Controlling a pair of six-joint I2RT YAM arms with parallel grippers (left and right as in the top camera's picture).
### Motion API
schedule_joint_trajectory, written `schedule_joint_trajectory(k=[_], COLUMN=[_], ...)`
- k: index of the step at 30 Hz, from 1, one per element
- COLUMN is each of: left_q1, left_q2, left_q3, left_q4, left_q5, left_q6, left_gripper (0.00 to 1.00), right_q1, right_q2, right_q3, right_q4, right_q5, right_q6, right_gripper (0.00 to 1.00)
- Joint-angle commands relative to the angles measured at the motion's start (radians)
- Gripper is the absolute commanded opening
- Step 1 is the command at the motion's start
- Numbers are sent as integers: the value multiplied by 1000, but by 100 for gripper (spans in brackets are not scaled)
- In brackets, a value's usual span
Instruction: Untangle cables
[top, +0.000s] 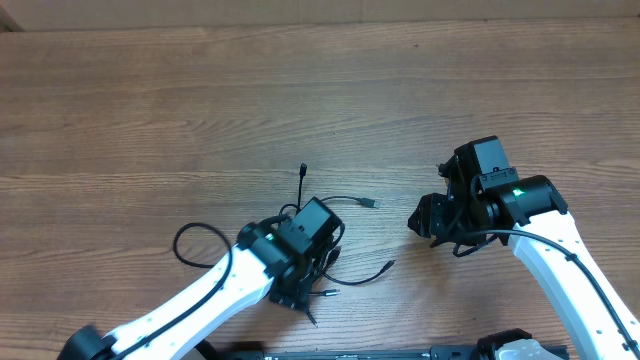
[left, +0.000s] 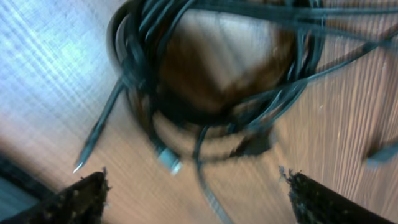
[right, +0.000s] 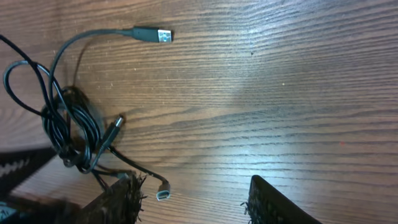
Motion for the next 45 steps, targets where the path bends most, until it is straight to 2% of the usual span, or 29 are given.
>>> schedule_joint_trajectory(k=[1, 3, 9, 10, 11, 12, 13, 17, 19, 22, 23, 25, 27, 28, 29, 30, 31, 32, 35, 37, 41, 45], left_q1=[-4, 0, 29, 31, 31, 31, 31, 36, 51, 105, 132, 187, 243, 272, 289, 306, 317, 328, 351, 355, 354, 350], left_q2=[92, 141, 210, 215, 215, 216, 215, 214, 212, 196, 184, 160, 143, 139, 139, 140, 140, 140, 140, 142, 142, 142], left_q3=[10, 10, 10, 10, 10, 10, 10, 11, 15, 33, 45, 80, 132, 169, 199, 229, 251, 270, 292, 291, 283, 253], left_q4=[-2, -26, -76, -75, -75, -75, -76, -74, -75, -79, -79, -78, -63, -54, -53, -55, -57, -61, -58, -62, -115, -197], left_q5=[-83, -83, -111, -114, -119, -127, -135, -188, -231, -323, -353, -398, -411, -383, -348, -295, -248, -201, -99, -72, -73, -53], left_q6=[-53, -53, -53, -53, -53, -53, -39, 75, 135, 334, 435, 673, 964, 1160, 1303, 1446, 1535, 1588, 1571, 1502, 1205, 824], left_gripper=[80, 76, 76, 68, 53, 33, 22, 4, 4, 4, 4, 4, 4, 6, 9, 21, 56, 99, 99, 100, 100, 100], right_q1=[-6, -6, -6, -6, -6, -6, -6, -6, -6, -6, -6, -6, -6, -6, -6, -6, -6, -6, -6, -6, -6, -6], right_q2=[0, 0, 0, 0, 0, 0, 0, 0, 0, 0, 0, 0, 0, 0, 0, 0, 0, 0, 0, 0, 0, 0], right_q3=[2, 2, 2, 2, 2, 2, 2, 2, 2, 2, 2, 2, 2, 2, 2, 2, 2, 2, 1, 1, 1, 1], right_q4=[-4, -4, 9, 15, 19, 20, 19, 7, 4, 0, 0, 0, 0, 1, 2, 3, 4, 4, -1, -6, -5, 12], right_q5=[-8, -8, -9, -9, -9, -9, -9, -9, -8, -8, -8, -8, -9, -9, -9, -10, -11, -16, -22, -20, -16, -16], right_q6=[-34, -49, -52, -52, -52, -52, -52, -52, -52, -52, -52, -52, -52, -52, -51, -51, -51, -51, -51, -52, -52, -52], right_gripper=[54, 54, 54, 54, 54, 54, 54, 54, 54, 54, 54, 54, 54, 54, 54, 54, 54, 54, 54, 54, 56, 58])
